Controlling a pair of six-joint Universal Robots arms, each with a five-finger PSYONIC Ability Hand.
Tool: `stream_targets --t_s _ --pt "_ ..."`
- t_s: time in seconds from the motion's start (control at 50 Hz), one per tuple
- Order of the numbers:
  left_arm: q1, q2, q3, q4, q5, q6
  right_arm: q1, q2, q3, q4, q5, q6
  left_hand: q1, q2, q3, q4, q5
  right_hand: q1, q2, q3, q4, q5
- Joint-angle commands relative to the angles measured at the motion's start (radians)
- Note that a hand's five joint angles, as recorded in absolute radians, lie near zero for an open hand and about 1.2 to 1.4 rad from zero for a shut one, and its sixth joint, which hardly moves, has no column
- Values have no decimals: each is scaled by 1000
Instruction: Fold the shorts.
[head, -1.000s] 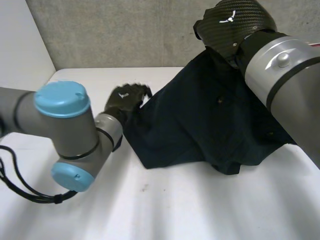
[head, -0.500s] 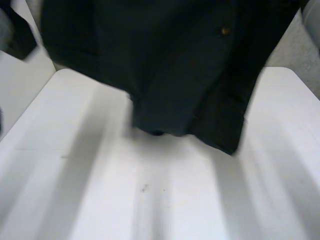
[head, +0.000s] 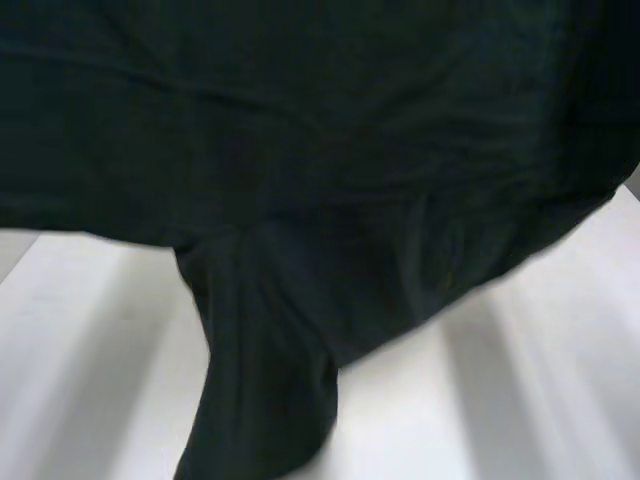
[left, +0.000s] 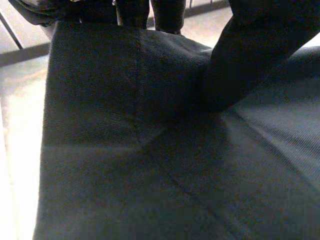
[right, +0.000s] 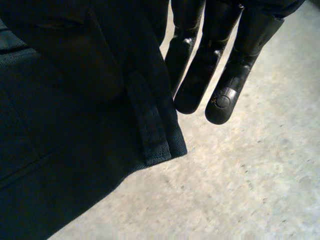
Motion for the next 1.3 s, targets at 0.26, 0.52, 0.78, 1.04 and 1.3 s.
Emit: stream_targets --t_s 0.26,0.52,0.78,1.04,1.3 --pt "-5 -637 73 28 3 27 -62 530 -71 14 -20 10 241 198 205 193 255 407 220 227 204 248" --pt "-13 -1077 586 169 -155 247 -56 929 -461 -345 27 31 241 198 205 193 255 407 220 227 204 248" --pt "-36 -815 470 411 -149 248 -55 833 -616 -466 38 36 241 198 205 193 255 407 220 227 204 248" --pt "-25 -833 79 419 -141 243 -59 851 -228 -443 -20 27 241 198 205 193 255 407 220 227 204 248" --pt "-113 -1111 -117 344 -155 269 -57 1070 -93 -265 -22 -18 241 198 205 193 255 407 220 227 204 248"
